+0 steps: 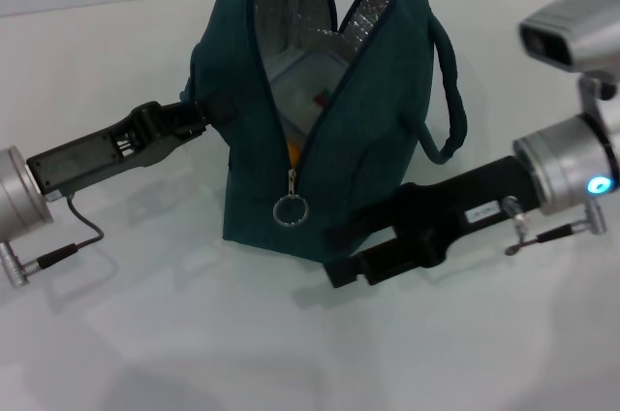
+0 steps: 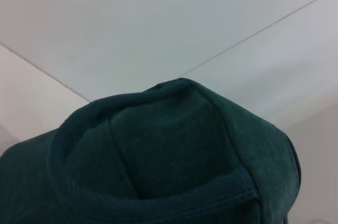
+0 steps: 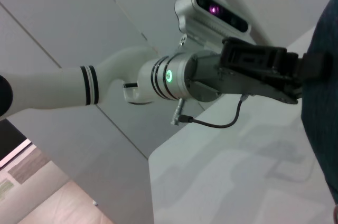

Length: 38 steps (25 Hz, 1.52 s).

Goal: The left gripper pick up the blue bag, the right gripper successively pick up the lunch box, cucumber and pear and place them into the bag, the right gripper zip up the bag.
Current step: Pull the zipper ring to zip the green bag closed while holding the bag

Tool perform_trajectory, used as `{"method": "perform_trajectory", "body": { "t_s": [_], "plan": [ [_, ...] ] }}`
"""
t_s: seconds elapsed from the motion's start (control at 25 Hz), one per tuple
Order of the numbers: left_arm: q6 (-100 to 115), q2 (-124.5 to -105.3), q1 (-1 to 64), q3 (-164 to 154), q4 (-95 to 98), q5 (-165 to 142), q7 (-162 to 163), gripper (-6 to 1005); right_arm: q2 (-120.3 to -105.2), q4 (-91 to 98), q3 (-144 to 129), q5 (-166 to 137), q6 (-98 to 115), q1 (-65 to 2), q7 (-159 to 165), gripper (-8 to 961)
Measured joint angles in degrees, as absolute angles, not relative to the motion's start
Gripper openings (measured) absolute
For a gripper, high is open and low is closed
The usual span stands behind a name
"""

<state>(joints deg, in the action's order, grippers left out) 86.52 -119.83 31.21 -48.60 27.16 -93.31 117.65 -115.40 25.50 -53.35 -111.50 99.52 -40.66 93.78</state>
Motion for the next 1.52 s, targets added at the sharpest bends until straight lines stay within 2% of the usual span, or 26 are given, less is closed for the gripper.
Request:
{"method": "perform_trajectory", "body": {
  "t_s": [0.76,1.52],
  "plan": [
    [86.6,-120.01,31.0,-48.7,25.6,-91.1,117.1,76,-116.09,22.4,-58.9,-111.2,88.7,-43.4,93.8,597],
    [86.7,-120.17,29.9,-48.8,24.2,-90.3,116.1,76,-116.19,22.7,-66.9,-100.7,81.6,-43.0,92.6,576]
  ]
}}
